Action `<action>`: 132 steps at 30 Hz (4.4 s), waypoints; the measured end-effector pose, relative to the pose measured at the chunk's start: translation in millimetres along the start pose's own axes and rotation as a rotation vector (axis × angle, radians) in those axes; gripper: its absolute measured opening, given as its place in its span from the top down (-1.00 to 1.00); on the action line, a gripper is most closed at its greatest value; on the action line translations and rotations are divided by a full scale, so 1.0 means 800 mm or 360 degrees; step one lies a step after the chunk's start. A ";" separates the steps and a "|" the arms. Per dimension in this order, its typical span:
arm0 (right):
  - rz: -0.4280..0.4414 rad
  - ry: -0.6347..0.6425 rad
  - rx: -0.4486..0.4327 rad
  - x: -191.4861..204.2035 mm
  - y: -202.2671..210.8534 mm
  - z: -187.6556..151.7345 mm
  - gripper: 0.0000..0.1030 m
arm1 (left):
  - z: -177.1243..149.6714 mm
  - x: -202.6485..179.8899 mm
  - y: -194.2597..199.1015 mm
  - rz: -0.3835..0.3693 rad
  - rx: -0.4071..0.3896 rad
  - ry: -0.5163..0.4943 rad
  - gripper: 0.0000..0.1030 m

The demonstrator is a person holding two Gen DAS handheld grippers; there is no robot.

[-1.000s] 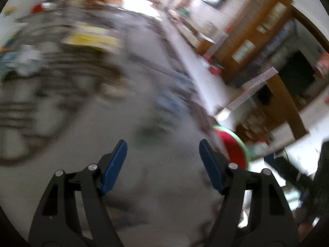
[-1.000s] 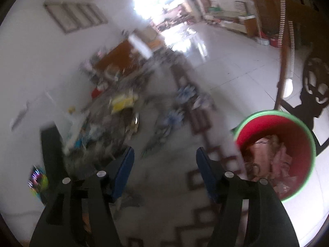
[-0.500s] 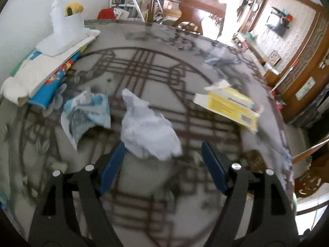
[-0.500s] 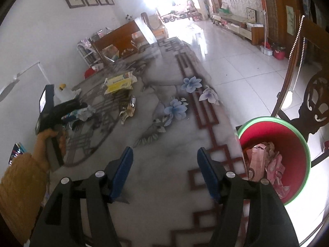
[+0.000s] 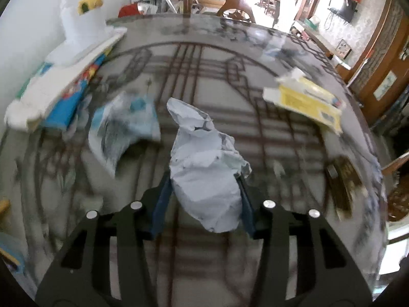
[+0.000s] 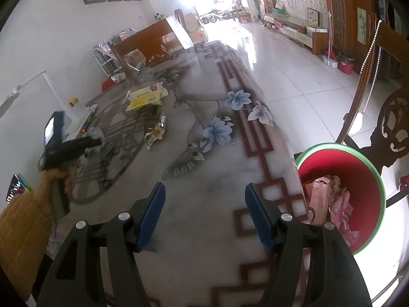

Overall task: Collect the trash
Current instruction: 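Grasp the white crumpled paper wad on the table with the left tool, then grasp the brown Balisha snack packet with the right tool, then carry the Balisha packet and the white paper wad toward the red bin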

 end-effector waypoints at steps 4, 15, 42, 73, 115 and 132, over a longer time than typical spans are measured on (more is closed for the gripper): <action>-0.0043 0.0000 0.0014 -0.002 -0.004 -0.001 -0.22 | -0.050 -0.018 0.052 -0.0172 0.0040 0.0009 0.09; -0.0234 0.0102 0.0147 0.008 -0.040 -0.012 -0.28 | -0.141 -0.037 0.116 -0.0360 0.0022 -0.0054 0.08; -0.0404 0.0414 0.0209 0.150 -0.198 0.093 -0.46 | -0.121 -0.030 0.139 -0.0743 0.0009 0.0215 0.07; -0.0371 0.0450 0.0360 0.177 -0.262 0.096 0.03 | -0.119 -0.025 0.133 -0.0786 0.0049 0.0305 0.07; -0.0161 0.0308 0.0029 0.130 -0.042 -0.024 0.18 | -0.125 -0.045 0.141 -0.0577 -0.0084 0.0038 0.07; -0.0196 0.0354 0.0252 0.092 -0.061 -0.051 -0.32 | -0.131 -0.051 0.136 -0.0518 -0.0074 -0.0014 0.06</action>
Point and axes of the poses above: each gripper's, at about its wrist camera, not at the fingertips, and y roughly against the way its jaws point, x to its left, z to its top, the point moved 6 cm from there along -y, roughly the way its jaws point, and after that the axes turned 4 degrees about -z, right-handed, at the moved point
